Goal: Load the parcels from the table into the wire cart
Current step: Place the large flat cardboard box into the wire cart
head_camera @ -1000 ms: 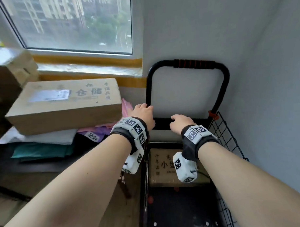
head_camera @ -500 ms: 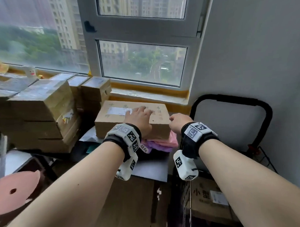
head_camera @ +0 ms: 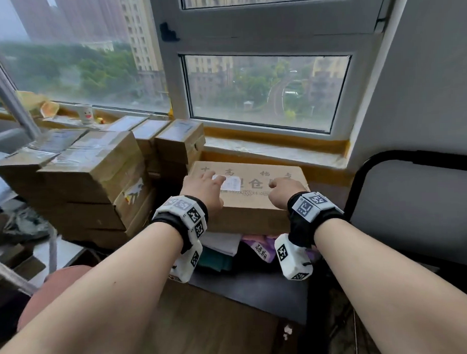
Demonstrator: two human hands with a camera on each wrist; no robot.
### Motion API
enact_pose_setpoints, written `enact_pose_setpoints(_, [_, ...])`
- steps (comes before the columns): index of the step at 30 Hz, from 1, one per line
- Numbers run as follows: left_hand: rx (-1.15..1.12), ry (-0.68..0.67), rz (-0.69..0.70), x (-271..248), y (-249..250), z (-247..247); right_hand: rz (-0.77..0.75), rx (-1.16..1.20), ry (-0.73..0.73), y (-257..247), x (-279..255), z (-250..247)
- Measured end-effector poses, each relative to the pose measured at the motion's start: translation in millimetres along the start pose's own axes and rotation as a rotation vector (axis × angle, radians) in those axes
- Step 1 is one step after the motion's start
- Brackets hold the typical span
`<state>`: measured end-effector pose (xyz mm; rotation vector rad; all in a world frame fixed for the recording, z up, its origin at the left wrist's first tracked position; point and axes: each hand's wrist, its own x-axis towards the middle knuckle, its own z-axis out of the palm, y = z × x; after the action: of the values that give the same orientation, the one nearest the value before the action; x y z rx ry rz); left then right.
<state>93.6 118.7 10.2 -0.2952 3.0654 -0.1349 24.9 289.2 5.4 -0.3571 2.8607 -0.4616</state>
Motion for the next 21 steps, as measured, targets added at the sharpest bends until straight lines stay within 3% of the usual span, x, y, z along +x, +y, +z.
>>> enact_pose_setpoints(9, [-0.086,-0.074,-0.088,60,-34,32,0.052,-0.015,-0.075,12,55,16])
enact_pose_setpoints(21, [-0.410,-0.192,-0.242,115,-74,66,0.303,-0.040,-0.043,41,98,38])
